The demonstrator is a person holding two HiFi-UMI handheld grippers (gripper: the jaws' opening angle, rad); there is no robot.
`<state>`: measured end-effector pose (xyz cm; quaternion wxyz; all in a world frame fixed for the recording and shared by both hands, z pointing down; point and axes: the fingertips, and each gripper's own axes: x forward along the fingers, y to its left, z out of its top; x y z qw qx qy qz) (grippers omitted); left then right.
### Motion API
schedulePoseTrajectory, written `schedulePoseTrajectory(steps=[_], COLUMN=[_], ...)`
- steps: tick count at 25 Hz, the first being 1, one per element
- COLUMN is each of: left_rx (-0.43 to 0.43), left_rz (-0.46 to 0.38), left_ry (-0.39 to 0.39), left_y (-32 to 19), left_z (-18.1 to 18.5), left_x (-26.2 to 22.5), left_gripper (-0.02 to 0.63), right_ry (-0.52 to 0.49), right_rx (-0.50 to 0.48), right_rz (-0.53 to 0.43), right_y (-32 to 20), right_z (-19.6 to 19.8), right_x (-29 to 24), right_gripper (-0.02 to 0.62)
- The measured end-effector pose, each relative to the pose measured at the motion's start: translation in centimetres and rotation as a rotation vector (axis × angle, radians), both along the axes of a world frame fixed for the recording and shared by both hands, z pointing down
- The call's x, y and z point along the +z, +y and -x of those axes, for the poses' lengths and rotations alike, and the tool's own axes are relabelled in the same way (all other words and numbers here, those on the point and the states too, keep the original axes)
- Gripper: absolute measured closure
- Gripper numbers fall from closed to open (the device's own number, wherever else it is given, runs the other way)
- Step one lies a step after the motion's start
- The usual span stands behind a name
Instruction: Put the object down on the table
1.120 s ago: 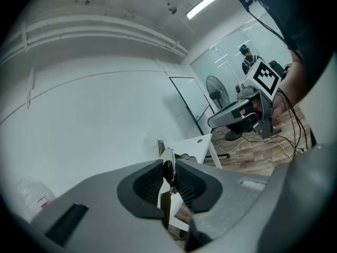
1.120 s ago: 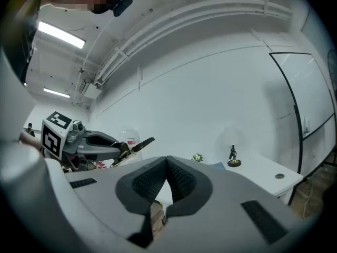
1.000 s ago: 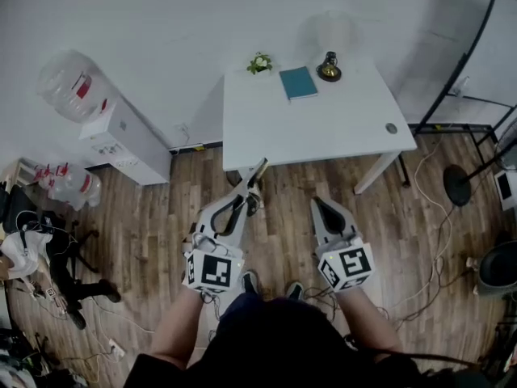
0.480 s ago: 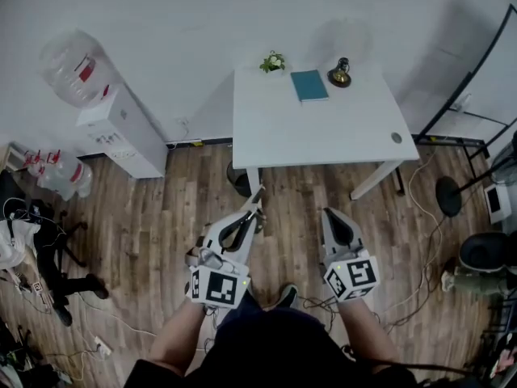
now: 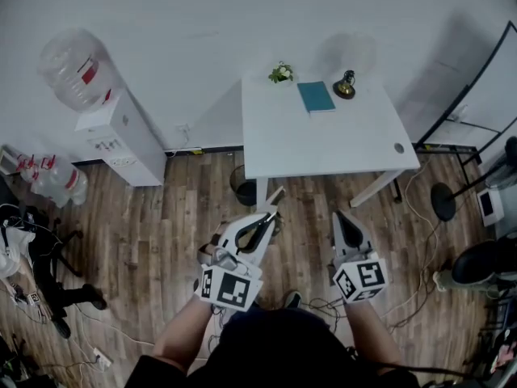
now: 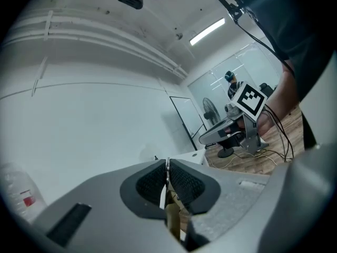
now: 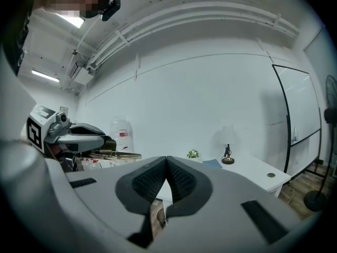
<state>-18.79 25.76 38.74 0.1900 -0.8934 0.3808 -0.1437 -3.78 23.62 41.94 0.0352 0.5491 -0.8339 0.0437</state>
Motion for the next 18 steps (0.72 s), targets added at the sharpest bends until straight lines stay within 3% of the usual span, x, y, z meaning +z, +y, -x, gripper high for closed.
schedulePoseTrajectory(steps=[8,18], left_rx=[0.078,0.089], left_rz=[-0.012,0.034], left_ry=[-0.006,-0.027], left_y=[-2.4,-6.2], left_z=[2.1,0.1], left_x=[1.5,3.5], left_gripper=[0.580,0.580], right_ry=[0.038,0.024], right_rx=[0.049,0.034], right_rz=[0.025,0.051], right_y=[-1.0,-4.5], right_z=[3.2,1.7], right_x=[0.9,2.8], right_gripper=[0.589,0.589])
